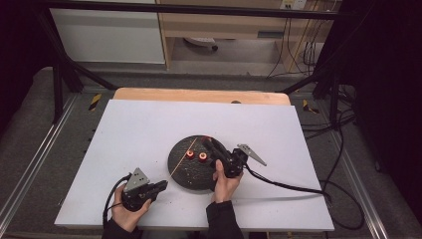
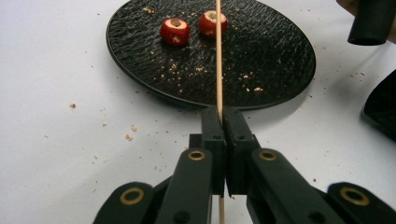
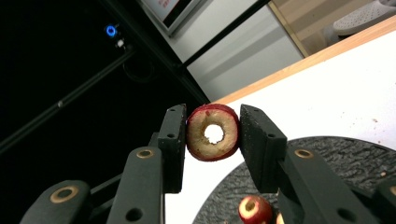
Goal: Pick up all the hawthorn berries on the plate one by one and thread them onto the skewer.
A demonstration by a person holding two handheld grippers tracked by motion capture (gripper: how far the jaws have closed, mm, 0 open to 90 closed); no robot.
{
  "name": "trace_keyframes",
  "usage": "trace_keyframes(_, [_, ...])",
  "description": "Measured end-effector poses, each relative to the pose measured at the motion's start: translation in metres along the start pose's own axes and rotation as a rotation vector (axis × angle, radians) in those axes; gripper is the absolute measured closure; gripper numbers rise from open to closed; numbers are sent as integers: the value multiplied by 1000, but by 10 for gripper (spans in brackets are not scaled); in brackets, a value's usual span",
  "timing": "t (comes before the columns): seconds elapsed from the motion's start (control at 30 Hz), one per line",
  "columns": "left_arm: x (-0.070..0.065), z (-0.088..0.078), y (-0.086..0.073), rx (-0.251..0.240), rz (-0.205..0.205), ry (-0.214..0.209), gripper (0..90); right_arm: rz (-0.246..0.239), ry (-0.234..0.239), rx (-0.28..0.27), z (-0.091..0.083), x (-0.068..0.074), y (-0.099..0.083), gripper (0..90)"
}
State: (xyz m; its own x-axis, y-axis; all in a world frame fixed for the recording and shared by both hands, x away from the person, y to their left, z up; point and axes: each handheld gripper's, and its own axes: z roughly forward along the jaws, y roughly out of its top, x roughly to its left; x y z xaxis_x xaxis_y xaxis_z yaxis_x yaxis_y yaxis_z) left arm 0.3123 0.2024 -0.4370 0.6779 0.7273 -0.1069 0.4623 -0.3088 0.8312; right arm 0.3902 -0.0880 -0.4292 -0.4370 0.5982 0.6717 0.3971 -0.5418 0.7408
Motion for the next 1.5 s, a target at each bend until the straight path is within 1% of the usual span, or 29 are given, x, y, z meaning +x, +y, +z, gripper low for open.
trace_keyframes(0.03, [-1,0,0,-4,-2,-1,880,0,0,0,0,0,0,631])
trace_keyframes(0.07, [-1,1,-1,-3,-2,0,880,19,0,-17,1,0,-1,631])
trace_keyframes(0.1, [-2,1,-1,-2,-2,-1,880,23,1,-28,2,-1,-1,631])
trace_keyframes(0.17, [-4,2,-1,-2,-1,-4,880,32,6,-32,3,-1,-1,631])
trace_keyframes(0.2, [-6,3,-1,1,1,-6,880,43,15,-49,4,-2,-2,631])
trace_keyframes(0.33, [-8,5,-2,3,6,-12,880,72,26,-63,5,-3,-3,631])
trace_keyframes(0.5, [-13,7,-2,3,14,-21,880,82,29,-82,5,-3,-3,631])
trace_keyframes(0.63, [-15,9,-2,2,18,-24,880,100,36,-101,5,-2,-2,631])
trace_keyframes(1.0, [-18,9,-2,-13,22,-23,881,123,42,-111,5,-2,-5,631])
trace_keyframes(1.17, [-19,10,-2,-11,25,-22,881,131,50,-113,5,-2,-8,631])
trace_keyframes(1.37, [-22,12,-1,-27,13,-14,881,140,54,-117,4,-2,-12,632])
trace_keyframes(1.5, [-27,15,-1,-37,-3,4,881,148,58,-116,4,-3,-14,632])
